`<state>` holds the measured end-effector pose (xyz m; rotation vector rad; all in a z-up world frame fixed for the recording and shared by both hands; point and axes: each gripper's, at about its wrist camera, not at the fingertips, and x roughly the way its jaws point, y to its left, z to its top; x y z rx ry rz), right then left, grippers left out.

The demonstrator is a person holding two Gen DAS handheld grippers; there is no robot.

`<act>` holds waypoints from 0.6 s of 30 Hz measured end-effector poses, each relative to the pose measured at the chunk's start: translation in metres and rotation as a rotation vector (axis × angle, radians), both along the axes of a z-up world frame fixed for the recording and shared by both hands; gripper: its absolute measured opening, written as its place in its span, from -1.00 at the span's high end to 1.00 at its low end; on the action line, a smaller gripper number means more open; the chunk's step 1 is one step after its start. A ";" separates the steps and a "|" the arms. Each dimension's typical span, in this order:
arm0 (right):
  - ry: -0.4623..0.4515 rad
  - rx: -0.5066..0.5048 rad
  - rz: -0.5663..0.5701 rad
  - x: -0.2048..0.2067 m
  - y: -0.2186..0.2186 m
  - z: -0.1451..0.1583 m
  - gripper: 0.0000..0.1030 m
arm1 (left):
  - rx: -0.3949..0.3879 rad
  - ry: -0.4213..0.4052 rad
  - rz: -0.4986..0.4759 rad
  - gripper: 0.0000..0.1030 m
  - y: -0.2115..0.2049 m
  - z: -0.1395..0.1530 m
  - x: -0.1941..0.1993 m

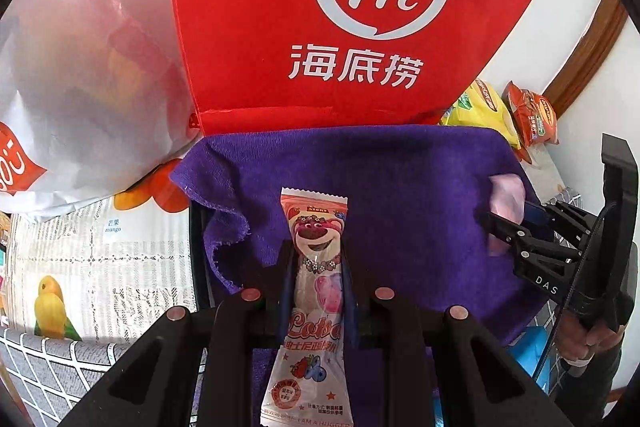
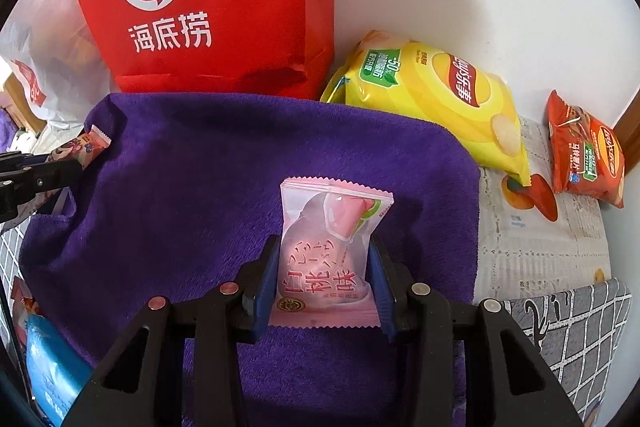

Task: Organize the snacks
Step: 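Carry both candies over the purple towel and open the right tool, then lower the candy stick onto the purple towel and open the left tool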

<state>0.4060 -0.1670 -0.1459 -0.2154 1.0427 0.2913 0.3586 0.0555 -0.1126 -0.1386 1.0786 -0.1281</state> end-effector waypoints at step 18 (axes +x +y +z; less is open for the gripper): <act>-0.031 0.035 0.003 -0.006 -0.001 0.017 0.00 | -0.006 0.044 -0.015 0.60 -0.005 -0.010 0.005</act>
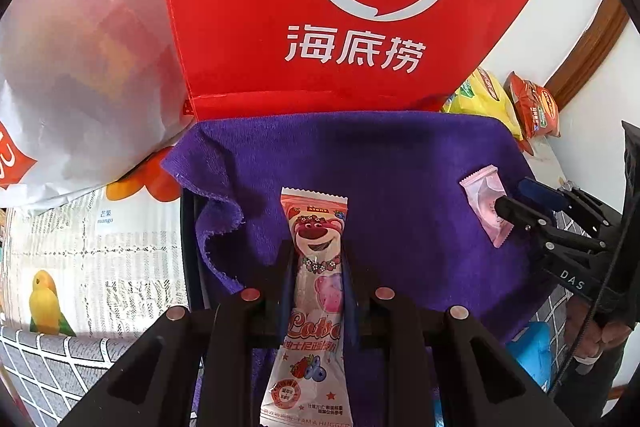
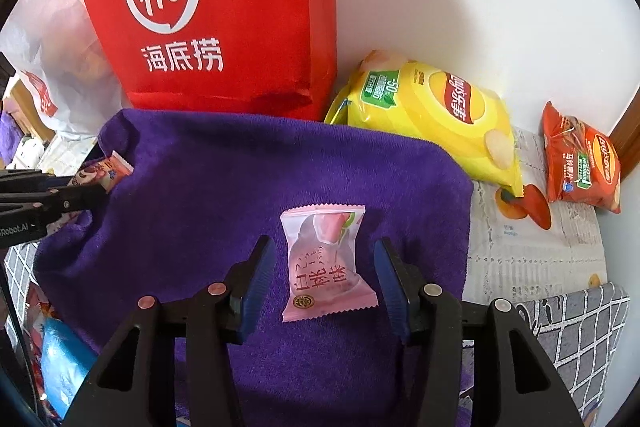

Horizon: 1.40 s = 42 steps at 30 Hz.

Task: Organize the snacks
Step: 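Lower the candy stick onto the purple towel and open the left tool, then withdraw both tools from the towel back toward the snack pile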

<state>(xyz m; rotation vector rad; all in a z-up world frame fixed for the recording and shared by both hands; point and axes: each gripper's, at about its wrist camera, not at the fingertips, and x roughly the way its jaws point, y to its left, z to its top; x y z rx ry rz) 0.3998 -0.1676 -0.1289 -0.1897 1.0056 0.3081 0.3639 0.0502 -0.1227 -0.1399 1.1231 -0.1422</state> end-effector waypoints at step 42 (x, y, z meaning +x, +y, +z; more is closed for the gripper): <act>-0.219 0.012 -0.163 -0.153 -0.027 0.136 -0.05 | -0.094 -0.260 -0.143 0.01 -0.023 0.144 -0.106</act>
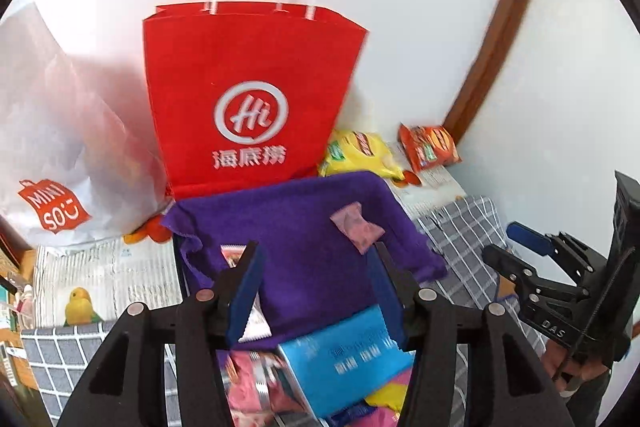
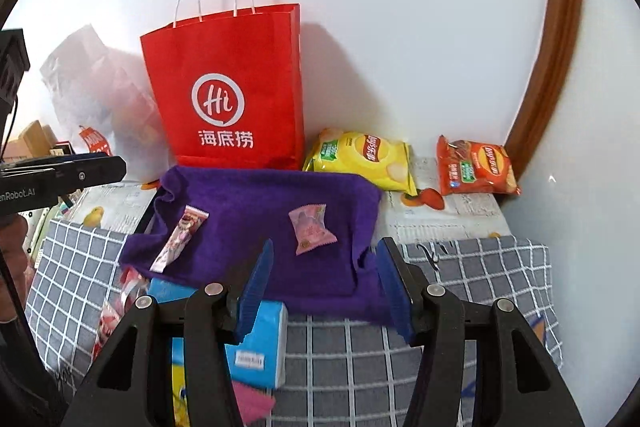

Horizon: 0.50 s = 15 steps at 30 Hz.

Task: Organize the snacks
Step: 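Withdraw both tools from the towel back toward the snack pile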

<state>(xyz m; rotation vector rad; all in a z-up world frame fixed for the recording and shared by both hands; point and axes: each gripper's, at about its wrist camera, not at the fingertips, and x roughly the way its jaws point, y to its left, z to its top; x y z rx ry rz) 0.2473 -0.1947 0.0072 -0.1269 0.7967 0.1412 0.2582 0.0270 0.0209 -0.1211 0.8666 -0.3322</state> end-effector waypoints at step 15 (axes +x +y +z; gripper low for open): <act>0.064 0.033 -0.006 -0.064 0.009 -0.026 -0.05 | 0.015 0.006 0.010 0.01 -0.001 0.007 -0.071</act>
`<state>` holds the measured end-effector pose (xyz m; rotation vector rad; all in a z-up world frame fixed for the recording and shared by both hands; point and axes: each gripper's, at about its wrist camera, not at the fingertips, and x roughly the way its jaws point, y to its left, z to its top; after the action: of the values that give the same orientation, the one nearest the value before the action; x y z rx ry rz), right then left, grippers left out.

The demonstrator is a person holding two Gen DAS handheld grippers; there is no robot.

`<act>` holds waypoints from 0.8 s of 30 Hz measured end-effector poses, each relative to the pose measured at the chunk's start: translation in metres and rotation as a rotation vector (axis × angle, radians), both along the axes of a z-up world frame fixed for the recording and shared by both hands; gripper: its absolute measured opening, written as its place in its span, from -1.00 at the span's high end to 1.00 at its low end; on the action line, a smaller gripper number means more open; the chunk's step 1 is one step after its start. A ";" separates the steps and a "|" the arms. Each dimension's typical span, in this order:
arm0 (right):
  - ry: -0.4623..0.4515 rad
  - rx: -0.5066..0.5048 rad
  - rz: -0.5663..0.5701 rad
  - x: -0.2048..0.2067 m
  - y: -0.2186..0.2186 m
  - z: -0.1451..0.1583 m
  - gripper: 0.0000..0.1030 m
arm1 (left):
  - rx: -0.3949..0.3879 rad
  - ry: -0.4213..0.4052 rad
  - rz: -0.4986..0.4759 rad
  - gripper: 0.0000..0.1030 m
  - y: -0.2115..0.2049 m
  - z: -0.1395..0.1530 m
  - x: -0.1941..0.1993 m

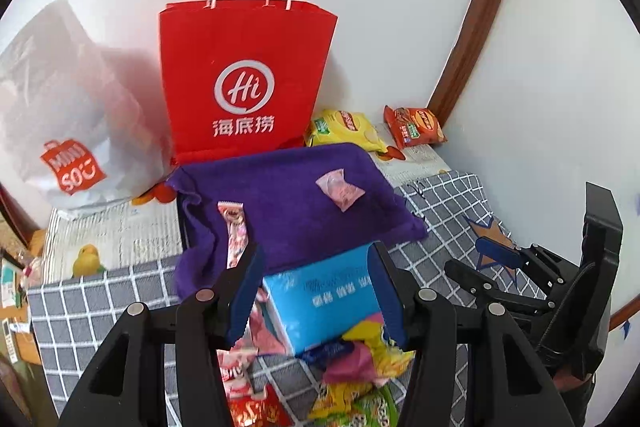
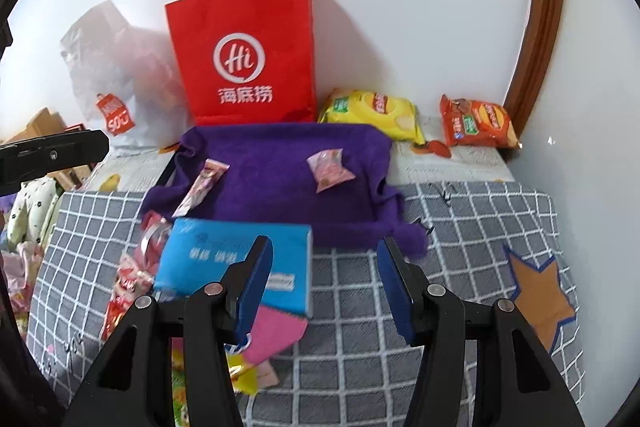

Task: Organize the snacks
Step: 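Withdraw both tools from the towel back toward the snack pile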

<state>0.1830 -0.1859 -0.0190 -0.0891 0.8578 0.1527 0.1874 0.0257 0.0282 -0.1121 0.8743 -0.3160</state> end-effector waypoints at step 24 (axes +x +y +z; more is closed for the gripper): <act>0.138 0.008 0.098 -0.037 0.050 -0.070 -0.17 | 0.031 0.138 0.075 0.00 0.030 -0.081 -0.037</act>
<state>0.1457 -0.1362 -0.0890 -0.1146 0.9913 0.2563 0.1499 0.0556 -0.0523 -0.1391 1.0084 -0.2265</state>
